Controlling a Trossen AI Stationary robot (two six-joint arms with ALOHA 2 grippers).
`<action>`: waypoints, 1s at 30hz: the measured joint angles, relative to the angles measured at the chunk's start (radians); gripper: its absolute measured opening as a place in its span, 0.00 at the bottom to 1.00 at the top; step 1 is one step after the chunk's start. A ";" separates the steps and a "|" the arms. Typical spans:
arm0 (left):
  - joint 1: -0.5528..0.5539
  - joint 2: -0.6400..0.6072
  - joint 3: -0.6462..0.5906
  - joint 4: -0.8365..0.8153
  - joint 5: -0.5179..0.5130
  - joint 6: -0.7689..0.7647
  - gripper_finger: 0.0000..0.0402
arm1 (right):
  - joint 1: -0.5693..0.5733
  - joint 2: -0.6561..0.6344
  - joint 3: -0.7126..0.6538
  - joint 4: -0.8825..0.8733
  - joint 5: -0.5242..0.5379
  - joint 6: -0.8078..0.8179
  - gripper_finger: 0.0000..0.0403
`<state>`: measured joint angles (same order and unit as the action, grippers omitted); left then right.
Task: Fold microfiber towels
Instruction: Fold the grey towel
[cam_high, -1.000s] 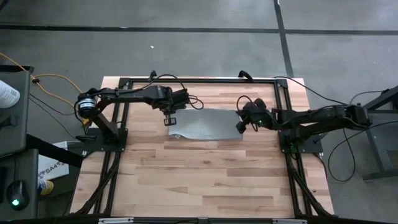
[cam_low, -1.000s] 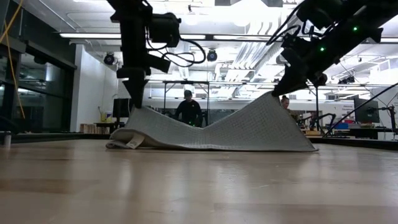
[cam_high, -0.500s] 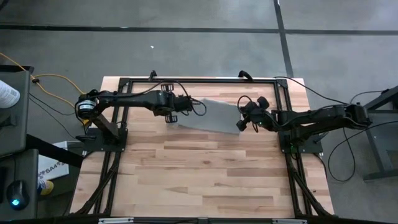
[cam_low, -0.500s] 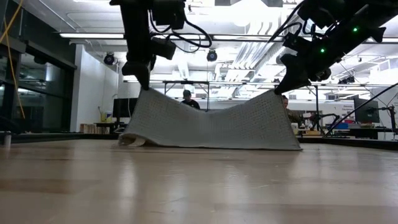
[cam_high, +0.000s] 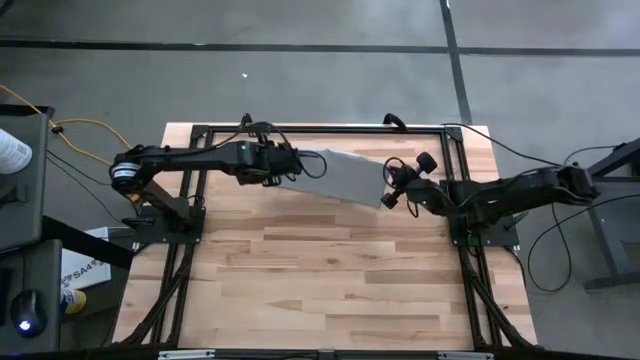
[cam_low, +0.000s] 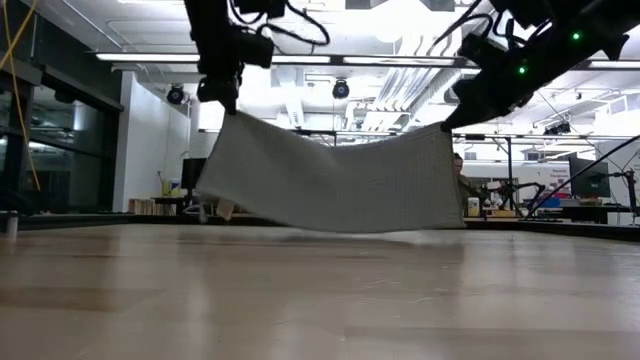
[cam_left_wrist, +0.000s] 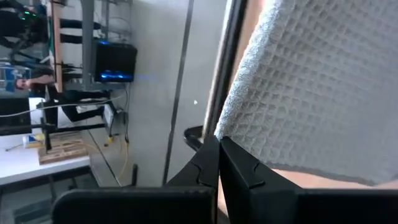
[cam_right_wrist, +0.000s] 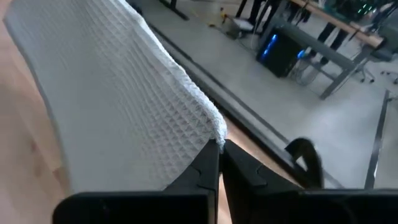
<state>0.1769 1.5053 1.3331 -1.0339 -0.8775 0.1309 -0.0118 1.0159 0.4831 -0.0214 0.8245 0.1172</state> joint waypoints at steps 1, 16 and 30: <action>0.001 -0.012 0.000 0.005 -0.002 0.013 0.00 | -0.007 -0.006 0.000 0.012 -0.001 -0.016 0.01; -0.073 -0.125 -0.189 0.072 0.589 -0.108 0.00 | 0.098 -0.106 0.000 -0.197 -0.511 0.214 0.01; -0.302 -0.125 -0.477 0.203 0.793 -0.335 0.00 | 0.271 -0.096 0.001 -0.367 -0.683 0.451 0.01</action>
<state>-0.1253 1.3805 0.8558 -0.8313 -0.0846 -0.2042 0.2593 0.9199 0.4839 -0.3888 0.1413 0.5684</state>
